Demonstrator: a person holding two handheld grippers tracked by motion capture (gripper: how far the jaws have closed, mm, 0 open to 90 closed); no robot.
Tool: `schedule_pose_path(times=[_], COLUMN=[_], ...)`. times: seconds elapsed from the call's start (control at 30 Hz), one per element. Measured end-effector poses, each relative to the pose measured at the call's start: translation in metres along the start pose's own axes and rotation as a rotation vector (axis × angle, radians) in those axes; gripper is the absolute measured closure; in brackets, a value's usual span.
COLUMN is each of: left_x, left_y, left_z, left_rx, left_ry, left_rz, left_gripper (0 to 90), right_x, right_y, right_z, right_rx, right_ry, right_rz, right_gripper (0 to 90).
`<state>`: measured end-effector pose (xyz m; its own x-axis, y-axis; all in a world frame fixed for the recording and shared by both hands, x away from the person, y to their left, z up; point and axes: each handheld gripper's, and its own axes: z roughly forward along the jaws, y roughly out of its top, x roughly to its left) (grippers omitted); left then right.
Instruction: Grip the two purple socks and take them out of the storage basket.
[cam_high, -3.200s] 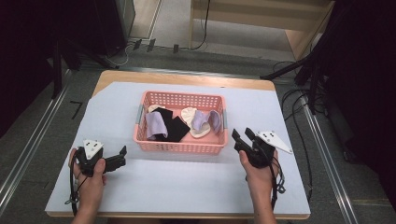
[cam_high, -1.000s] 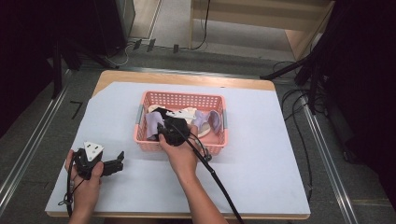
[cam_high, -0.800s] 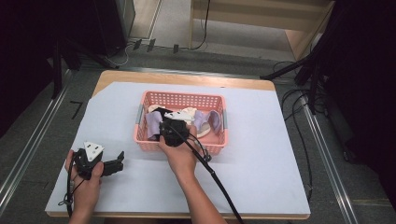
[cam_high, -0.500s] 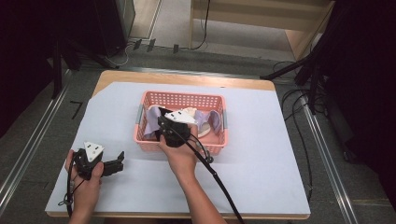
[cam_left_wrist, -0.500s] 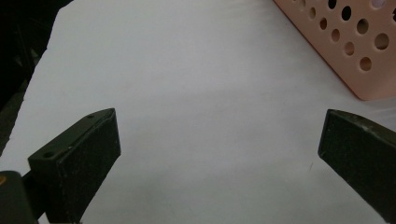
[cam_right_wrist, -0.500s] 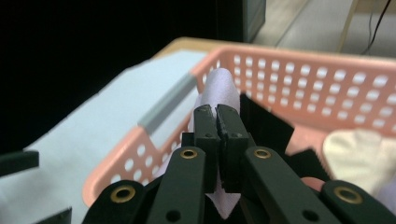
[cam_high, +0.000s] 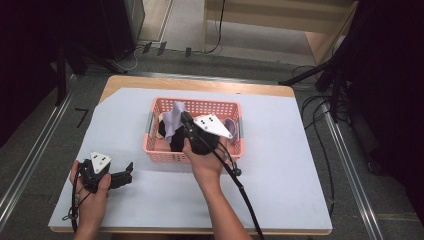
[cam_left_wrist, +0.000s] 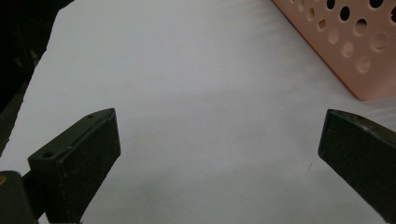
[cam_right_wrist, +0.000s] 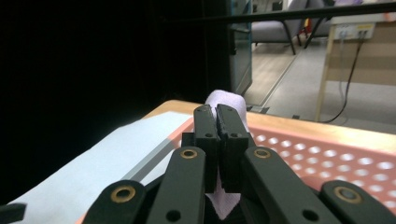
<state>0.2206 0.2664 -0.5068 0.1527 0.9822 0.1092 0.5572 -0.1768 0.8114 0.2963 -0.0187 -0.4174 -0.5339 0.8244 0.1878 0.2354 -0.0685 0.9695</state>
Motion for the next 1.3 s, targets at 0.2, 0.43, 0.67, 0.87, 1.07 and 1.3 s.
schedule_pose_path(times=[0.2,0.43,0.67,0.87,1.07,1.3], left_x=[0.0,-0.001,0.0,0.0,-0.001,-0.001], left_y=[0.0,0.0,0.0,0.0,0.0,0.0], left_z=[0.0,0.0,0.0,-0.001,-0.001,-0.001], left_rx=[-0.005,-0.004,-0.002,-0.001,-0.01,-0.005], left_ry=[0.0,0.002,0.004,0.002,0.007,0.011], left_rz=[-0.002,0.0,0.007,0.006,0.009,0.013], left_gripper=[0.0,0.0,0.0,0.0,0.0,0.0], right_x=[-0.018,-0.052,-0.084,-0.109,-0.136,-0.176], right_y=[0.009,0.024,0.032,0.036,0.036,0.019], right_z=[-0.012,-0.037,-0.06,-0.082,-0.105,-0.132], right_rx=[-0.048,-0.111,-0.146,-0.178,-0.201,-0.167], right_ry=[-0.033,-0.106,-0.178,-0.233,-0.294,-0.387], right_rz=[-0.004,-0.004,0.012,0.012,0.036,0.06], right_gripper=[88.5,88.5,88.5,88.5,88.5,88.5])
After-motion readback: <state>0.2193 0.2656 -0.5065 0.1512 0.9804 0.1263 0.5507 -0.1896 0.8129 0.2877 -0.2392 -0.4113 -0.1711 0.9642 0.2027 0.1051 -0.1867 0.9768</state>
